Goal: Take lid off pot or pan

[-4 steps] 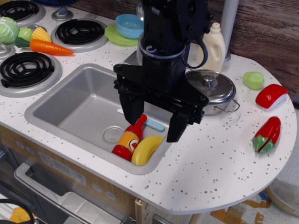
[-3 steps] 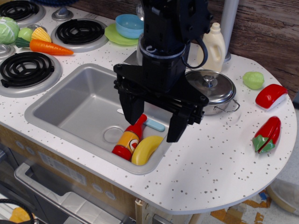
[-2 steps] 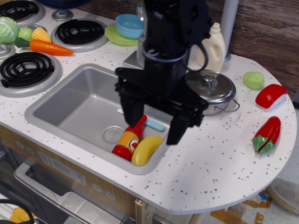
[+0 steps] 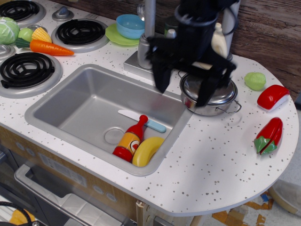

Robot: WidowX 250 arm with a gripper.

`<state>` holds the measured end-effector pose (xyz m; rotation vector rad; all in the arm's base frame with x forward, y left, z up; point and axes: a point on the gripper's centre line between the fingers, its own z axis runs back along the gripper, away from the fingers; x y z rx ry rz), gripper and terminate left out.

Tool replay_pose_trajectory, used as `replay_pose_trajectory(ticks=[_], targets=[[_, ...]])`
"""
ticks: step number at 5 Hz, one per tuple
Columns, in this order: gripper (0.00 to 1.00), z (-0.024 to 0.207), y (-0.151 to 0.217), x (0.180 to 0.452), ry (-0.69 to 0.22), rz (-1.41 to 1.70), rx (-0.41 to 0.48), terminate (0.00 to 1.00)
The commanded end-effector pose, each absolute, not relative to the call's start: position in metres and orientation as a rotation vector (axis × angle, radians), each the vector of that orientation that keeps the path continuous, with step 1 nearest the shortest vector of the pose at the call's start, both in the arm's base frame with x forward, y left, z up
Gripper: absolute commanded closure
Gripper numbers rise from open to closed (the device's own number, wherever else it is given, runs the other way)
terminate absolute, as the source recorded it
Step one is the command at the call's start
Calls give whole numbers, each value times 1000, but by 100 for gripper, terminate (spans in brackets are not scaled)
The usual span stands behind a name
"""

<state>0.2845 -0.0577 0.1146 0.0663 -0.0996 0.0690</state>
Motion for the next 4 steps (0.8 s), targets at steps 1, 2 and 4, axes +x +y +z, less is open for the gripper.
replay_pose_trajectory(ticks=[1, 2, 4], targets=[[0, 125, -65, 335, -216, 43, 55, 0], [0, 124, -71, 371, -246, 1, 67, 0], [0, 104, -61, 419, -267, -64, 81, 0]])
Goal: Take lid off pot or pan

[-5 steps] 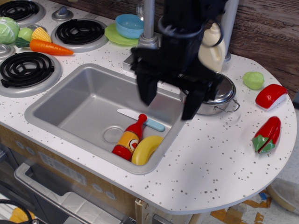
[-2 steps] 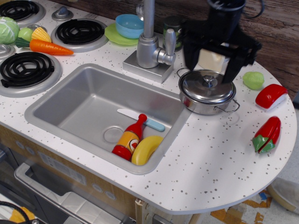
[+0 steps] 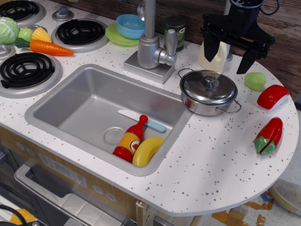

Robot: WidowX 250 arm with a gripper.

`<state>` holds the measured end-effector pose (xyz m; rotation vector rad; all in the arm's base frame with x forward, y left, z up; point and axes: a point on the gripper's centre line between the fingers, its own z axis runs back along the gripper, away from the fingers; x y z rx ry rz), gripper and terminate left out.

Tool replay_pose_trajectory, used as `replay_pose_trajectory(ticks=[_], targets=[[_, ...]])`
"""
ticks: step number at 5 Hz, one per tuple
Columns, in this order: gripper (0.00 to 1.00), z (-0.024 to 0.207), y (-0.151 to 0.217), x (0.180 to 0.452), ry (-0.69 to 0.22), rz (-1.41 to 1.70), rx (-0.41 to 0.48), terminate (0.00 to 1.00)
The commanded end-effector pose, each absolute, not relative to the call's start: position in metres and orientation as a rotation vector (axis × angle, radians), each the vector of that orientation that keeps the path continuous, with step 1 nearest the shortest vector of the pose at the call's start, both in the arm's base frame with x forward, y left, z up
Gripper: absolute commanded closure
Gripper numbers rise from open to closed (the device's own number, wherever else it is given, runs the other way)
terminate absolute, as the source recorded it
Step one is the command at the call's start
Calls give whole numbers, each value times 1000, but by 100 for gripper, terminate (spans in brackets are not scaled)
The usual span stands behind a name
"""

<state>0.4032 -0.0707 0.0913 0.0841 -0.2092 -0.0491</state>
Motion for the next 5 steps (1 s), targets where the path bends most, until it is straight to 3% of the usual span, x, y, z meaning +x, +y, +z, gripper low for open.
replay_pose_trajectory(ticks=[1, 5], targets=[[0, 94, -51, 425, -241, -85, 44, 0], [0, 55, -42, 412, -255, -152, -42, 0]])
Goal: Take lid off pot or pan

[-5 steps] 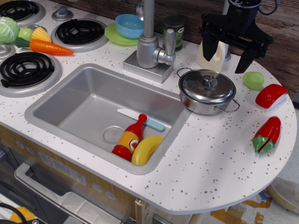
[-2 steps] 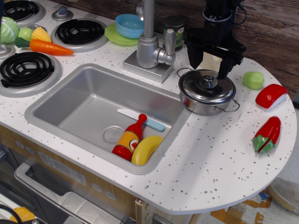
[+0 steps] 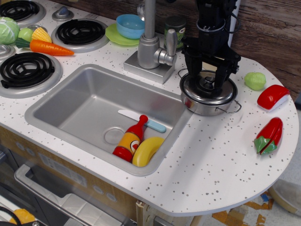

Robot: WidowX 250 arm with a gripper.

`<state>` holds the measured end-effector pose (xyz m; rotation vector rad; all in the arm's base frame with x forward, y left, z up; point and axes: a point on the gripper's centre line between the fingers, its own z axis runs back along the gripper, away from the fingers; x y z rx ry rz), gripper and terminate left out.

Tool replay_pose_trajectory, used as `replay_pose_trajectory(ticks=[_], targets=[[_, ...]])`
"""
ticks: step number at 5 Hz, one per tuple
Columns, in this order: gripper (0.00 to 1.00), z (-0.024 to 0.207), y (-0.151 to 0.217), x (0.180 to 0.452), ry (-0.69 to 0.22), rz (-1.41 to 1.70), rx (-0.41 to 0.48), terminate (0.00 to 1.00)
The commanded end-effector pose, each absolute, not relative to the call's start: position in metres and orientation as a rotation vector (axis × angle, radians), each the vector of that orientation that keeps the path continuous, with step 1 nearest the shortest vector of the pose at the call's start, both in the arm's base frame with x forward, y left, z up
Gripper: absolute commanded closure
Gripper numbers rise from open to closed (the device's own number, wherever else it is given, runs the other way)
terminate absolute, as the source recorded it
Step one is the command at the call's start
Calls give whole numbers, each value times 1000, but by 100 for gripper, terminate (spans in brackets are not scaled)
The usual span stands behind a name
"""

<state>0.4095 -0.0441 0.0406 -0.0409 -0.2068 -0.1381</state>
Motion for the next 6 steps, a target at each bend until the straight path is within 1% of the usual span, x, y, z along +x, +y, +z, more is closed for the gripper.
replay_pose_trajectory(ticks=[1, 2, 3, 4, 5, 6], targets=[[100, 49, -45, 406, -265, -140, -42, 0], [100, 52, -49, 408, -281, -148, -27, 0], [100, 64, -54, 414, -270, -163, -25, 0], [100, 84, -61, 414, -282, -169, 5, 0], [100, 108, -66, 407, -285, -167, 35, 0], [100, 129, -74, 387, -253, -102, 85, 0]])
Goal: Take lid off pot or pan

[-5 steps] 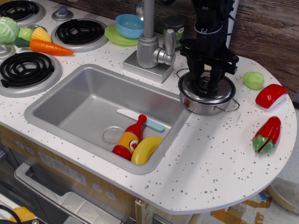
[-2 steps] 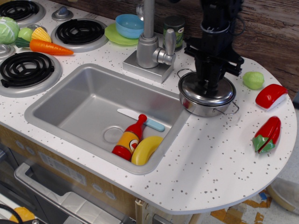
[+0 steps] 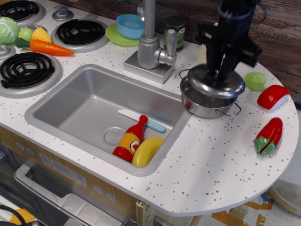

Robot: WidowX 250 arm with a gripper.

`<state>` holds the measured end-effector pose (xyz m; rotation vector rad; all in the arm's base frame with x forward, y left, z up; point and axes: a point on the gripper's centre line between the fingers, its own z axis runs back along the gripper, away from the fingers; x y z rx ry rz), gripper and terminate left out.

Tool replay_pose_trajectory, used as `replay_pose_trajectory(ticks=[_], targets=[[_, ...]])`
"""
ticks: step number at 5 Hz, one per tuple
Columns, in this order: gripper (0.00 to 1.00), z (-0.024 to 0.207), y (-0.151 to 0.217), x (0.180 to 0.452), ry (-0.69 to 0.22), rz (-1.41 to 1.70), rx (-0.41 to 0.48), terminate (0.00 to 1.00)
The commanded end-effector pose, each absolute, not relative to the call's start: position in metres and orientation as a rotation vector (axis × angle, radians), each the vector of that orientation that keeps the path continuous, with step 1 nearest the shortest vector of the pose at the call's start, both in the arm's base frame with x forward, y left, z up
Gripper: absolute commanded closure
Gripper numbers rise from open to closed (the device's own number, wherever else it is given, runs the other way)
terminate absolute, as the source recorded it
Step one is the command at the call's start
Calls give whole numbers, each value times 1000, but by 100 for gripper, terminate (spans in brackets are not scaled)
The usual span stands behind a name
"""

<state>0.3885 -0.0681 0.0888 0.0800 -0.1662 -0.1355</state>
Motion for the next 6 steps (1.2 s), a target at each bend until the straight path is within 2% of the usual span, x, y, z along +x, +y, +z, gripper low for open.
replay_pose_trajectory(ticks=[1, 2, 3, 5, 6], targets=[[100, 128, -74, 360, -210, -26, 68, 0], [100, 113, -77, 336, -201, 22, 35, 0], [100, 88, -79, 320, -215, 30, -8, 0], [100, 58, -89, 300, -261, 34, -70, 0], [0, 48, -89, 301, -312, 44, -110, 0]])
